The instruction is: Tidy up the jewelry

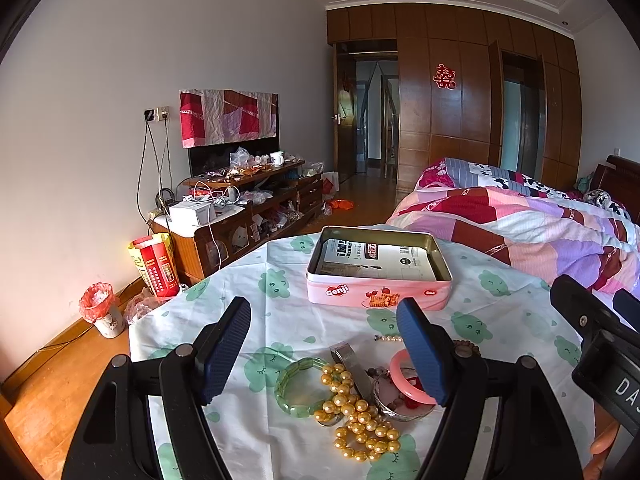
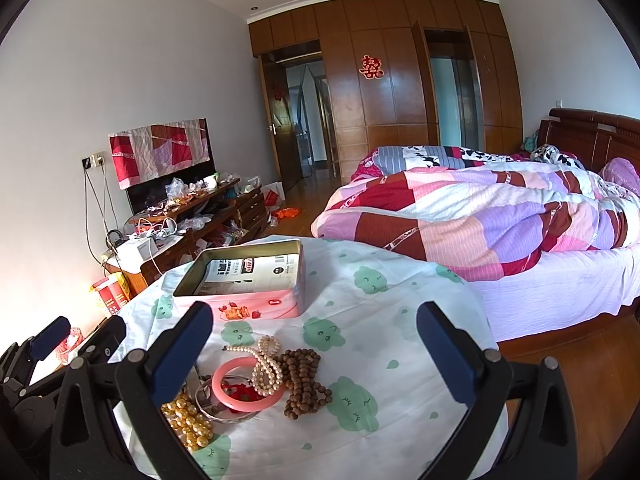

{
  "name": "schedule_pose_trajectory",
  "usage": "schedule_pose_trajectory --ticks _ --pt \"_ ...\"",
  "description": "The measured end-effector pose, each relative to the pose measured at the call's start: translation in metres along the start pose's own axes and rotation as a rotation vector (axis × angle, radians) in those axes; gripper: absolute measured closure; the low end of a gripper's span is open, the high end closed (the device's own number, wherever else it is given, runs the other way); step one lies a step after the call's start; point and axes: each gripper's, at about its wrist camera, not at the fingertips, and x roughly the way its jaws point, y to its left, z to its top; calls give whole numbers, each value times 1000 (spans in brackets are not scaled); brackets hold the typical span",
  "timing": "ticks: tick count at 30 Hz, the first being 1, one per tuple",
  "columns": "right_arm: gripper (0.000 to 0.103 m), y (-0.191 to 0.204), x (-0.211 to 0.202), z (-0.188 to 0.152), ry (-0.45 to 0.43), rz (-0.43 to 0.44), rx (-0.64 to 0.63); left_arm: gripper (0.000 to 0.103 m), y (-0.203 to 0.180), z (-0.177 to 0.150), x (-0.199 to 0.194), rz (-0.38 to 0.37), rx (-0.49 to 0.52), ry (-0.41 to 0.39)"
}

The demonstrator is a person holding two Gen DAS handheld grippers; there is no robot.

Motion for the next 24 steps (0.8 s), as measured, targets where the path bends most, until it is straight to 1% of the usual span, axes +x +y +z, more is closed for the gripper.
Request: schedule_pose_trajectory --ticks 17,24 --pt "0 0 0 0 4 3 4 27 3 1 2 1 0 -1" --pt "0 1 3 -6 4 2 10 27 -1 -4 10 1 2 12"
